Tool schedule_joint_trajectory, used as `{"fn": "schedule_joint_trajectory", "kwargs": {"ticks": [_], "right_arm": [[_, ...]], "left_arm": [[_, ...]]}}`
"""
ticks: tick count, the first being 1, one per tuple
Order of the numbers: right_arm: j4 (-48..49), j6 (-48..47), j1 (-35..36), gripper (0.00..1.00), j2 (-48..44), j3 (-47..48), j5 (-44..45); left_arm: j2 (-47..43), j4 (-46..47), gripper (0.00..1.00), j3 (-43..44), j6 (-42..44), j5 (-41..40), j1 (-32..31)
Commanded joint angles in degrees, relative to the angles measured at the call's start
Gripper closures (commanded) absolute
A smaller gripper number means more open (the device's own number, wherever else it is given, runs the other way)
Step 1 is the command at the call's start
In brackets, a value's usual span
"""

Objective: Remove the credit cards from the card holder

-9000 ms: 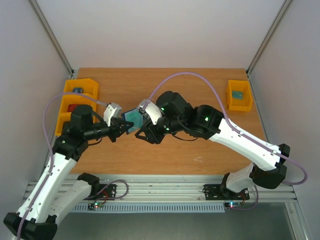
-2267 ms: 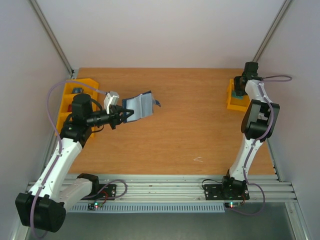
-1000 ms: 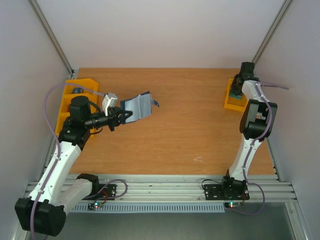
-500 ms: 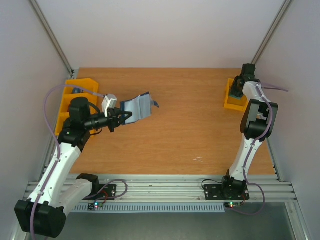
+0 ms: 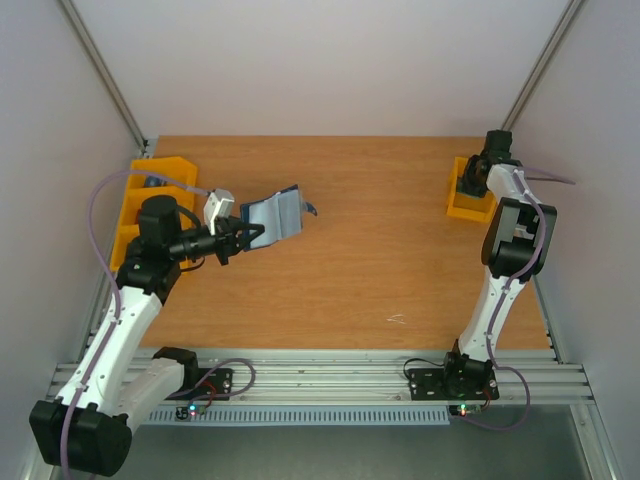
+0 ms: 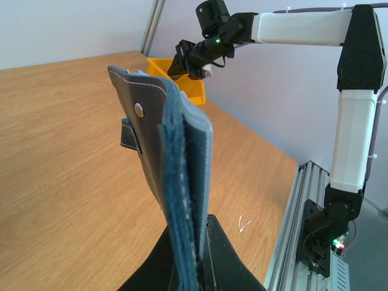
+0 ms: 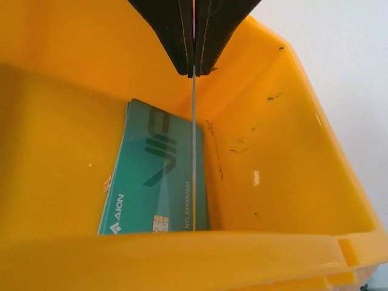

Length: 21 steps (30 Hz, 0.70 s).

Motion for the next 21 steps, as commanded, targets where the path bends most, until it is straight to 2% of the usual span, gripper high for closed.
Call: {"fn": "schedule_joint_trajectory", "kwargs": {"ticks": [1,8,18,21], "right_arm": [[-1.53,-0.43,-0.04,0.97,0.83,-0.59,-0.59],[0.43,-0.10,-0.46,0.94,1.45,-2.50,-3.09],[-0.65,-2.95,-0.72,0.83,0.52,-2.50,-2.00],[-1.89,-3.52,-0.84,0.77,1.23,-1.80,-2.01]], "left_arm": [[-1.36,3.35,1.00,-0.53,0.67,-0.05,0.45],[-1.57,4.26,1.00,-0.88,0.22,-0.05,0.45],[-2.34,3.95,1.00,-1.16,0.28,-0.01,0.51],[-2.60,3.78,1.00,-1.22,0.28,0.03,0.46]]}}
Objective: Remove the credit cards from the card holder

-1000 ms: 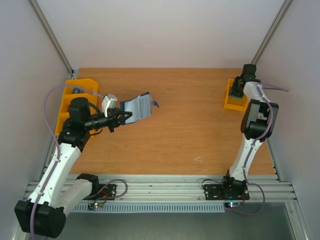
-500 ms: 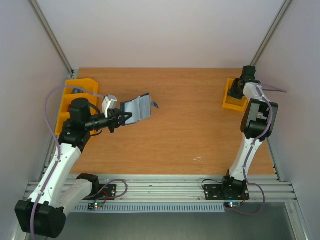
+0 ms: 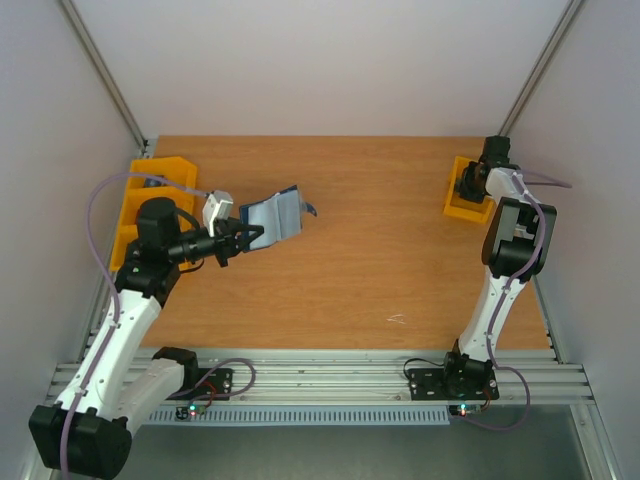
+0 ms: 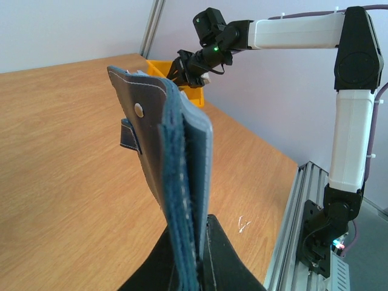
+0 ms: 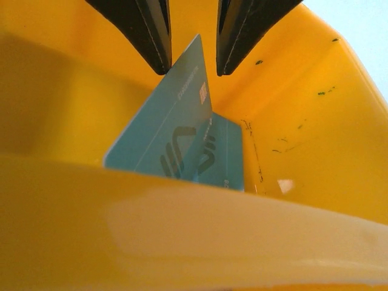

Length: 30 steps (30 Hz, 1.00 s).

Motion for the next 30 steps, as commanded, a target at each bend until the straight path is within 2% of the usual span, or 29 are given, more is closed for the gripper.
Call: {"fn": "schedule_joint_trajectory", "kwargs": {"ticks": [1,6,15,19,24,28,30], "right_arm": [[-1.87,-1.25,-0.54,0.75,1.34,0.86,-0.45],[-0.96,-1.22,-1.12,0.67,3.57,2.24,-2.85],[-5.59,-7.83,-1.18,0.48,6.08,8.91,-2.44],[-5.81,-11.24,-1.21,0.46,5.57,9.89,-2.48],[-8.22,-20.26,-1.07,0.46,3.29,14.34,-3.07],[-10.40,-30.34,-0.39,0.46,-2.06,15.83,-2.49],[-7.39,-36.31,0.49,0.45,-7.49,13.25,-2.30]], "left_arm": [[-1.52,3.46,1.00,-0.62,0.49,0.08,0.45],[-1.77,2.97,1.00,-0.62,0.74,-0.05,0.49],[-1.91,2.67,1.00,-0.70,0.98,-0.07,0.67],[-1.85,2.74,1.00,-0.71,1.02,-0.02,0.67],[-2.14,3.11,1.00,-1.34,1.37,0.53,0.67],[-2.14,3.79,1.00,-1.39,2.24,1.88,0.67],[-2.47,4.86,1.00,-1.35,2.57,2.68,0.67]]}}
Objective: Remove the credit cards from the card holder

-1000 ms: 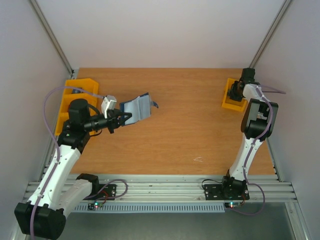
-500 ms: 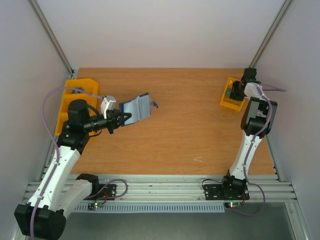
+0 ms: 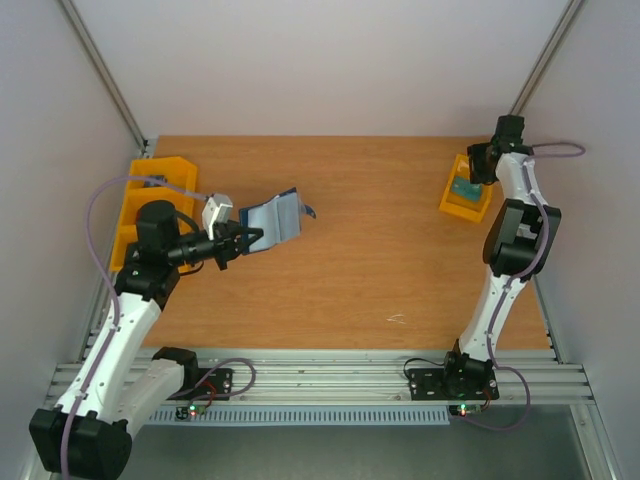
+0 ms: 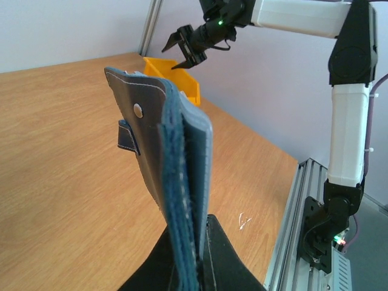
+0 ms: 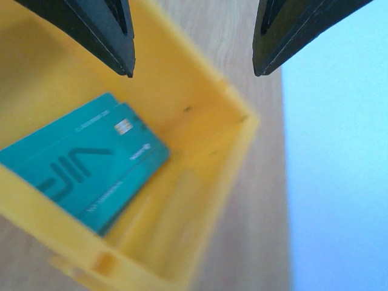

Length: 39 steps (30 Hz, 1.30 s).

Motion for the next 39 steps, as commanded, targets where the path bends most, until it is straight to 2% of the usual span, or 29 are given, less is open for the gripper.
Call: {"fn": "schedule_joint_trajectory", "kwargs": {"ticks": [1,7,8,10,13,15,17,22,30,34,39], "right_arm": [[2.50,-15.57,1.99,0.45,-12.44,-2.95,-0.25],[14.64,-36.29,6.61,0.42,-32.94,-15.63,-8.18],[16.96,-40.01,8.09,0.39,-37.06,-18.15,-9.90],[20.73,-47.04,11.17,0.21,-44.44,-22.50,-16.33],[18.78,-52.11,15.42,0.08,-51.71,-23.28,-29.87],[15.78,-53.77,20.31,0.06,-55.10,-22.29,-38.43],[11.77,-56.59,25.71,0.06,-58.49,-20.92,-41.96],[4.73,-59.83,40.23,0.05,-62.92,-19.37,-41.51],[-2.65,-65.80,60.78,0.06,-60.45,-15.81,-31.17],[-7.59,-68.26,66.71,0.06,-58.32,-12.91,-29.20],[-5.87,-67.32,68.61,0.06,-59.48,-14.14,-24.40]], "left_arm": [[-1.85,5.52,1.00,-0.21,1.94,2.49,0.41],[-4.51,7.31,1.00,0.70,4.79,6.04,0.17],[-5.30,7.19,1.00,1.03,6.09,6.13,0.08],[-6.58,6.84,1.00,1.96,8.31,6.15,0.06],[-8.57,7.84,1.00,4.09,8.64,7.67,-0.03],[-9.90,9.25,1.00,5.49,7.50,8.55,-0.18],[-11.56,9.70,1.00,7.58,6.48,9.13,-0.27],[-15.34,11.54,1.00,10.80,3.35,10.79,-0.51],[-18.18,14.38,1.00,12.09,-6.38,8.47,-1.35],[-17.79,15.44,1.00,13.82,-10.84,4.48,-1.44],[-18.20,8.10,1.00,15.19,-15.28,0.37,-1.44]]}}
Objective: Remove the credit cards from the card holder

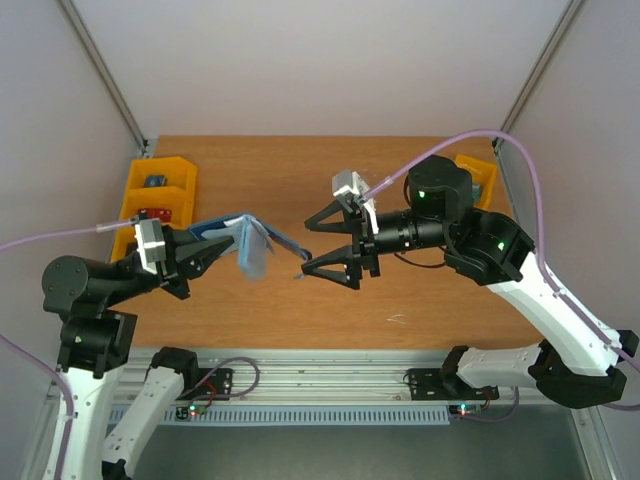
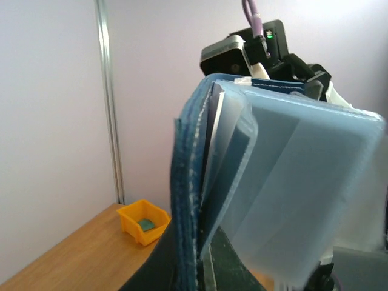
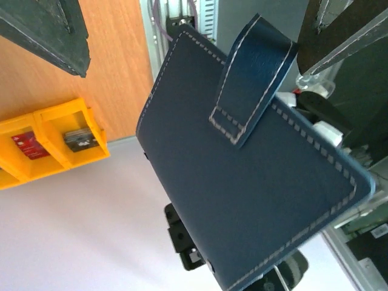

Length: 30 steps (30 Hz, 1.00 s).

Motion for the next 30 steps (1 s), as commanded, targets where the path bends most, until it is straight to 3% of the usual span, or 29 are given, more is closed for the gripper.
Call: {"fn": "schedule_joint_trajectory", "kwargs": {"ticks": [1,7,18,25,30], "right_arm": [[-0.27,-0.82,1.41,0.06,-1.59,-0.02,7.63],[-0.12,-5.80,9.00,0.03,-1.60,-0.11,24.93],[6.75,-5.83,10.26,0.08,1.85,-0.08,27.92],[5.62,-7.45,10.84,0.02,3.58,0.18,20.12],[7.70,-9.85,16.12,0.01,4.42,0.21,30.32]], "left_arm": [[-0.76,-3.05,1.00,1.85,-5.80,-4.66,-0.24],[-1.56,-5.05,1.00,0.91,-8.96,-7.67,-0.33],[-0.69,-3.35,1.00,0.26,-9.18,-7.09,-0.32],[-0.35,-3.30,1.00,0.12,-9.00,-7.94,-0.33],[-0.23,-3.40,1.00,-0.10,-8.75,-7.96,-0.33]]}}
